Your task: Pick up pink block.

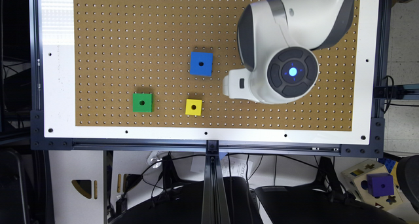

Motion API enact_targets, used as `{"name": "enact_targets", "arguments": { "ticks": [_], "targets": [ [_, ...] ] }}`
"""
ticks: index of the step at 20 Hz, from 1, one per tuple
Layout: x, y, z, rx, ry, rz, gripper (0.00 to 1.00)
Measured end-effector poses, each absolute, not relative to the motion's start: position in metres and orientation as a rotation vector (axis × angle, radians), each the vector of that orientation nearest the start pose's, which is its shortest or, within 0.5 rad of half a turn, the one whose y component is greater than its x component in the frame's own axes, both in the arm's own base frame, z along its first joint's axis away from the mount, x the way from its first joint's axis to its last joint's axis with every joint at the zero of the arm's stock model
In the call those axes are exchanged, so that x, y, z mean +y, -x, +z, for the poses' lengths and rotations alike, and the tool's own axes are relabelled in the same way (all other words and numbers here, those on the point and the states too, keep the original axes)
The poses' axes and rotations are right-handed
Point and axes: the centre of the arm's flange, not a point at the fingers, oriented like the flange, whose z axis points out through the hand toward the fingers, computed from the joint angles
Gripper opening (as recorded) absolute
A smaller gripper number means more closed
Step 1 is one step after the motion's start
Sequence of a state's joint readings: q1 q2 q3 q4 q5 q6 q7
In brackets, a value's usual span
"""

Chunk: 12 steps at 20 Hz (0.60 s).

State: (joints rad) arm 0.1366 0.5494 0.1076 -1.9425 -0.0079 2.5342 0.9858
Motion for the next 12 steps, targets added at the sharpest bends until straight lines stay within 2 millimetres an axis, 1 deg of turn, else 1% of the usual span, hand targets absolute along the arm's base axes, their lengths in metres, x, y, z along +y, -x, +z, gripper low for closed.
{"name": "enact_targets", "arguments": {
  "ticks": [4,8,12],
  "targets": [
    [0.153,-0.617,0.197,1.124,2.856,-0.014,1.0],
    [0.155,-0.617,0.195,1.122,2.857,-0.012,1.0],
    [0.155,-0.616,0.186,1.124,2.861,0.003,1.0]
  ]
}}
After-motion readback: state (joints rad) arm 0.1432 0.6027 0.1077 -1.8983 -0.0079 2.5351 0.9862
